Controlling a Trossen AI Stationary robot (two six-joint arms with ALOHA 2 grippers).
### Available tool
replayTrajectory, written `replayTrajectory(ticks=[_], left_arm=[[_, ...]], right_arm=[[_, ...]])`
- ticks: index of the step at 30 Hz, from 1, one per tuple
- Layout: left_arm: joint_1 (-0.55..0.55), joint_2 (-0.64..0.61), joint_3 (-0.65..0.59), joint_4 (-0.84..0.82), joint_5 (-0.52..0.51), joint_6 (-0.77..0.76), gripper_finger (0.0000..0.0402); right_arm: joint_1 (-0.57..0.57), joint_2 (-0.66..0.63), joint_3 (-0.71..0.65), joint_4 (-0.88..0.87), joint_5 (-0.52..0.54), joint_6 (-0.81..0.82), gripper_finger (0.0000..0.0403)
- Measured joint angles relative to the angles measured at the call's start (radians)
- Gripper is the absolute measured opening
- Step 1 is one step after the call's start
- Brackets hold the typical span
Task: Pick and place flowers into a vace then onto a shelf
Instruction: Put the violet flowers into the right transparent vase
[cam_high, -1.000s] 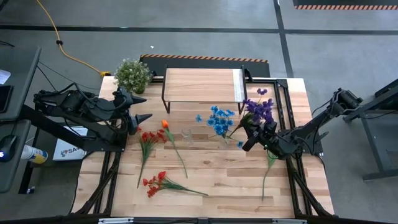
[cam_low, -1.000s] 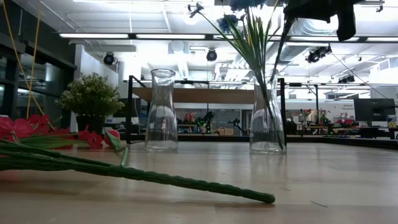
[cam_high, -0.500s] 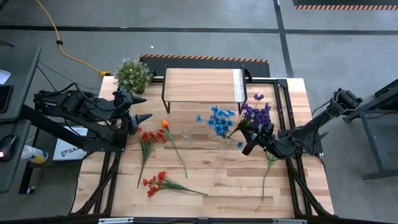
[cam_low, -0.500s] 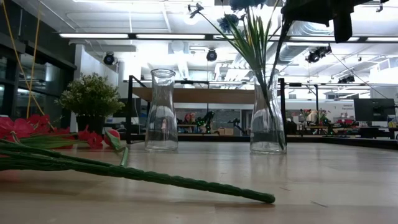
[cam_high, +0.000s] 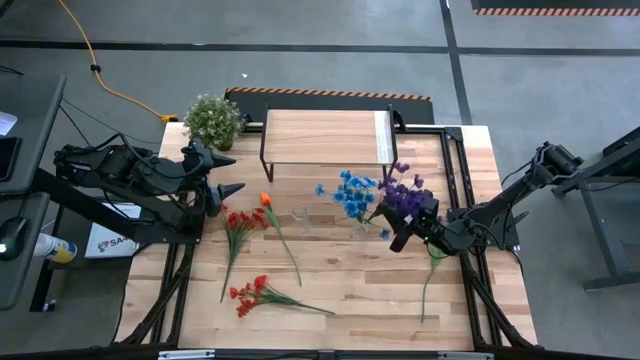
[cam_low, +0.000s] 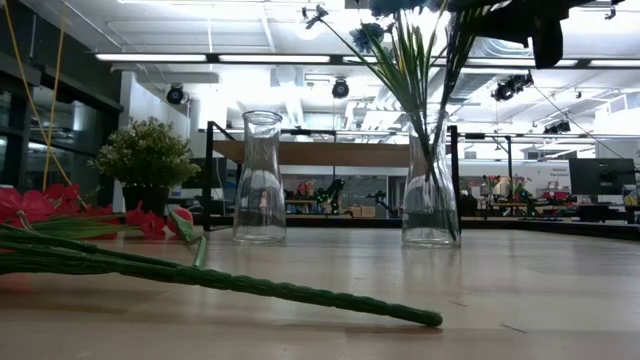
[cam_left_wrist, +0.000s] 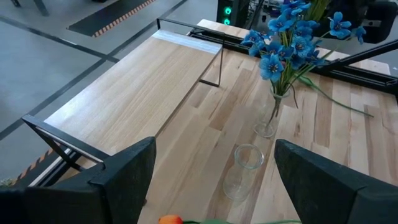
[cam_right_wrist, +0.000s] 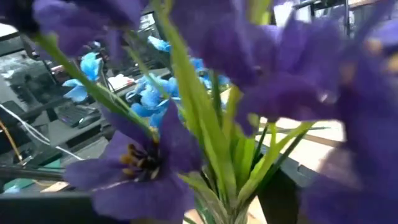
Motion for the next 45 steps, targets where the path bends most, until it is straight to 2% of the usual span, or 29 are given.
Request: replayTrajectory(ticks=[14,24,45], left_arm=[[0.000,0.000,0.000,0.000,-0.001,0.000,0.0360],[0.000,0.000,0.000,0.000,-0.002,0.000,0.0360],[0.000,0.000,0.000,0.000,-0.005,0.000,0.0360]], right_arm=[[0.000,-0.058,0.000,-0.036,-0.123,-0.104,0.0199],[-0.002,-0.070,0.000,-0.202,-0.161,0.032,0.0233],[-0.200,-0.070,0.000,-0.320,-0.637,0.064,0.0240]])
